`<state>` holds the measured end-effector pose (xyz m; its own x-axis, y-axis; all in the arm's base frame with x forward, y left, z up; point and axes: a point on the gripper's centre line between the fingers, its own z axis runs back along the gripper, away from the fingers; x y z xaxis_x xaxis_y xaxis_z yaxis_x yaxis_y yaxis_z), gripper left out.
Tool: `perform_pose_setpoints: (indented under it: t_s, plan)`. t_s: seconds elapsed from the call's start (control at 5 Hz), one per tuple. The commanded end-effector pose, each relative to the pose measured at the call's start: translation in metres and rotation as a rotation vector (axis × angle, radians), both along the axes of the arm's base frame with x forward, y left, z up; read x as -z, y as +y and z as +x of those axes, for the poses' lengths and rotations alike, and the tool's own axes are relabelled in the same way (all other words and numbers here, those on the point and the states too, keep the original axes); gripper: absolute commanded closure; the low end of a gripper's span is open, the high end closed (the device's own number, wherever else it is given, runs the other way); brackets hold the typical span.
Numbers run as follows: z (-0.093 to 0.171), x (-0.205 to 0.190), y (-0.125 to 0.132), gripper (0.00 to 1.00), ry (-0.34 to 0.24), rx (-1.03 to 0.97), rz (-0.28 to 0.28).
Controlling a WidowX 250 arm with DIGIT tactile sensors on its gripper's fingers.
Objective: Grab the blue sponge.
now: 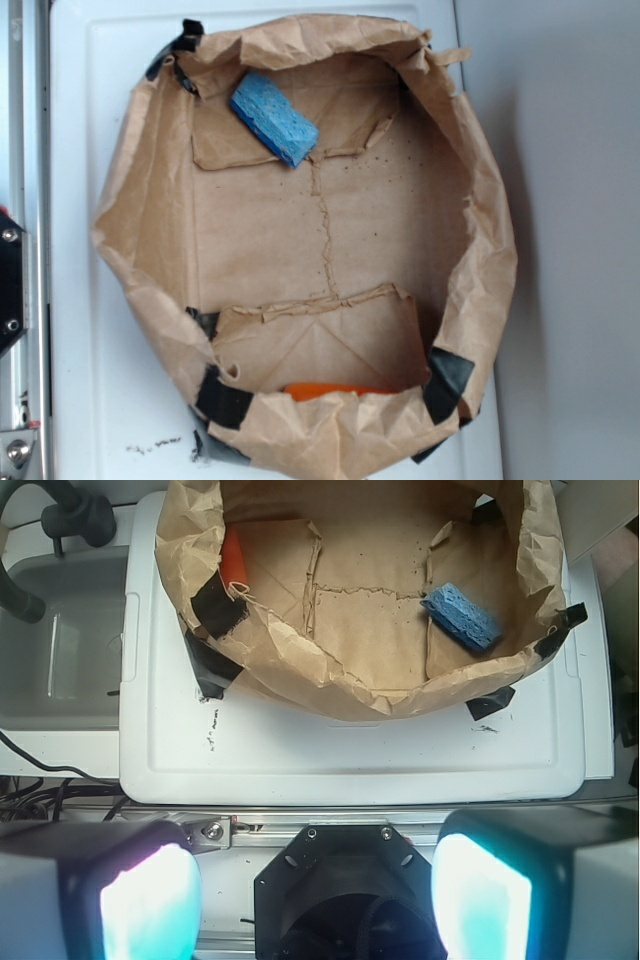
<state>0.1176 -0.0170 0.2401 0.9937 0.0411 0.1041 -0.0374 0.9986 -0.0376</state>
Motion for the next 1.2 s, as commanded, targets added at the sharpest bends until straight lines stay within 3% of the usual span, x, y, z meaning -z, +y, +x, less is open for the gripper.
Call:
perform_pose_setpoints:
  t_s: [0.0,0.2,0.6,0.8,1.0]
  plan:
    - [0.0,0.0,0.0,0.0,0.0,0.0,0.0]
    - [0.041,0.003,0.004,0.0,-0.028,-0.05,-0.021]
    - [0.058,0.026,0.03,0.0,-0.039,-0.112,0.03]
    - [0.079,0.051,0.052,0.0,-0.042,-0.092,0.03]
    - [0.095,0.057,0.055,0.0,-0.034,-0.115,0.007]
